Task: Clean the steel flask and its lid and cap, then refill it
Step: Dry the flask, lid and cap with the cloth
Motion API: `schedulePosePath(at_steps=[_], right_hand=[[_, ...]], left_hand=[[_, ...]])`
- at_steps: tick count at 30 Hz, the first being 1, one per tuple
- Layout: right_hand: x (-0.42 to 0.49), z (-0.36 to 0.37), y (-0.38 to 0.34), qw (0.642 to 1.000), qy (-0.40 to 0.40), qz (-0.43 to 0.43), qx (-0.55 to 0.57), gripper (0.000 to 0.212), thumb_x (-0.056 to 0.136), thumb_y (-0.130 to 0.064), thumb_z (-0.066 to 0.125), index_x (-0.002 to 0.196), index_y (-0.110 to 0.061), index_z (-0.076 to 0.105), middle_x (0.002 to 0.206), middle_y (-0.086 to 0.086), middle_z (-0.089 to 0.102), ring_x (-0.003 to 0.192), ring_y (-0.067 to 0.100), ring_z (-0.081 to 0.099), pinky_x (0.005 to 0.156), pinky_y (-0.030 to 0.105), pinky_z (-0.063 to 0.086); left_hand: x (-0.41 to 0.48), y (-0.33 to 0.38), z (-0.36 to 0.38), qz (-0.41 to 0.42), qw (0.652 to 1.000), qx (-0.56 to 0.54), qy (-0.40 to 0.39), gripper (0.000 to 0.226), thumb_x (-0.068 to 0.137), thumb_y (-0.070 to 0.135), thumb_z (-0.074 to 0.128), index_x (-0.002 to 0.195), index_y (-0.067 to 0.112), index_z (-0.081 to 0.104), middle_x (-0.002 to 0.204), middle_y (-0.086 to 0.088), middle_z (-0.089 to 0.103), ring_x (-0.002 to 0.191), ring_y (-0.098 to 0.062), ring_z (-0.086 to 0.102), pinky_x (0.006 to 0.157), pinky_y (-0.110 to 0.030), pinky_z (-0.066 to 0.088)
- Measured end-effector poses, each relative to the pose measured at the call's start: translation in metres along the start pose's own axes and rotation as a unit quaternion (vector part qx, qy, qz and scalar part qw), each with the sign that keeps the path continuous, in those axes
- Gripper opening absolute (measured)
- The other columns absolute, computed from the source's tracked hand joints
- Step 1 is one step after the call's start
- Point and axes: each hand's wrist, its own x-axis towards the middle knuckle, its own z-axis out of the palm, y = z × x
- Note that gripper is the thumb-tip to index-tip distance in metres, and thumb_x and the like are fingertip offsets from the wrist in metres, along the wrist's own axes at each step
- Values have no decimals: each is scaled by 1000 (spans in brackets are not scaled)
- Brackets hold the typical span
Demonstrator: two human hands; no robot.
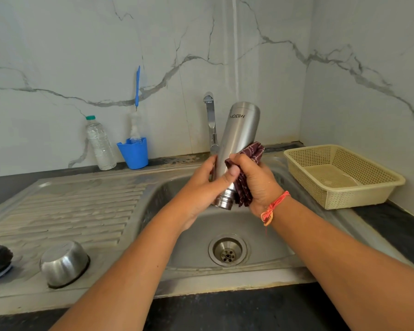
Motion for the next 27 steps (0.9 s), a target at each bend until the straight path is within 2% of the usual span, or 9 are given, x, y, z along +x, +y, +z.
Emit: schedulePosePath(at_steps=[1, 3, 6, 9, 12, 16, 20, 23, 27], right_hand=[[-1, 0, -1, 1000, -3, -10, -3, 35, 85, -17, 75, 116, -4, 66, 98, 15, 76, 89, 29, 75, 78, 43, 62], [-3, 2, -2, 1000, -4, -20, -17, 30, 88, -15, 72, 114, -2, 66, 86, 9, 75, 78, 22, 74, 69, 34, 61], [-3, 3, -1, 999, -24, -28, -13, 36, 89, -16, 71, 117, 4, 63, 99, 20, 71, 93, 34, 72, 81, 43, 61], [-2, 6, -1, 998, -57, -14, 4, 56, 84, -32, 74, 126, 3, 61, 123, 29, 65, 115, 45, 64, 97, 51, 55], [-3, 7, -4, 996, -89, 5, 29, 60, 93, -48, 61, 132, -2, 62, 128, 25, 65, 116, 39, 64, 105, 51, 50], [2, -6, -10, 991, -101, 20, 91, 65, 98, -61, 43, 134, -10, 63, 134, 21, 63, 120, 34, 63, 104, 50, 50], [6, -15, -10, 985, -115, 52, 120, 71, 96, -69, 40, 136, -13, 62, 133, 18, 64, 123, 35, 62, 105, 54, 48], [10, -19, -11, 983, -96, 54, 146, 64, 95, -66, 43, 120, -13, 70, 116, 16, 70, 105, 32, 68, 99, 51, 51], [11, -23, -21, 977, -100, 38, 186, 54, 93, -60, 46, 105, -15, 72, 107, 15, 70, 99, 32, 68, 99, 50, 50]], left_hand=[[2, -4, 1, -4, 1000, 17, -5, 76, 75, 73, 76, 140, 54, 43, 143, 10, 56, 128, -8, 59, 104, -34, 52], [4, -11, 4, -20, 999, 35, 8, 92, 69, 73, 79, 145, 50, 32, 149, 8, 46, 132, -9, 53, 110, -38, 49], [3, -11, 11, -23, 999, 15, 34, 89, 72, 64, 83, 138, 32, 34, 141, 4, 54, 125, -8, 58, 106, -35, 52], [-1, -8, 14, -5, 997, 4, 77, 81, 68, 51, 84, 132, 27, 41, 126, 9, 64, 115, -4, 63, 89, -21, 53], [0, -10, 9, -3, 996, 16, 89, 79, 70, 44, 91, 131, 28, 43, 123, 7, 66, 112, -9, 67, 90, -30, 58], [0, -13, -5, -32, 998, 47, 15, 84, 73, 38, 92, 137, 34, 38, 124, -1, 67, 109, -20, 72, 93, -46, 61], [-3, -11, -19, -79, 995, 4, -60, 92, 72, 21, 93, 145, 30, 38, 119, -13, 70, 96, -31, 76, 85, -49, 63], [-8, -9, -25, -104, 987, 15, -123, 94, 68, 24, 92, 145, 37, 40, 127, -14, 66, 95, -32, 75, 86, -50, 62], [-9, -6, -31, -98, 987, 43, -121, 90, 60, 33, 93, 137, 44, 48, 126, -13, 64, 93, -32, 73, 94, -65, 56]])
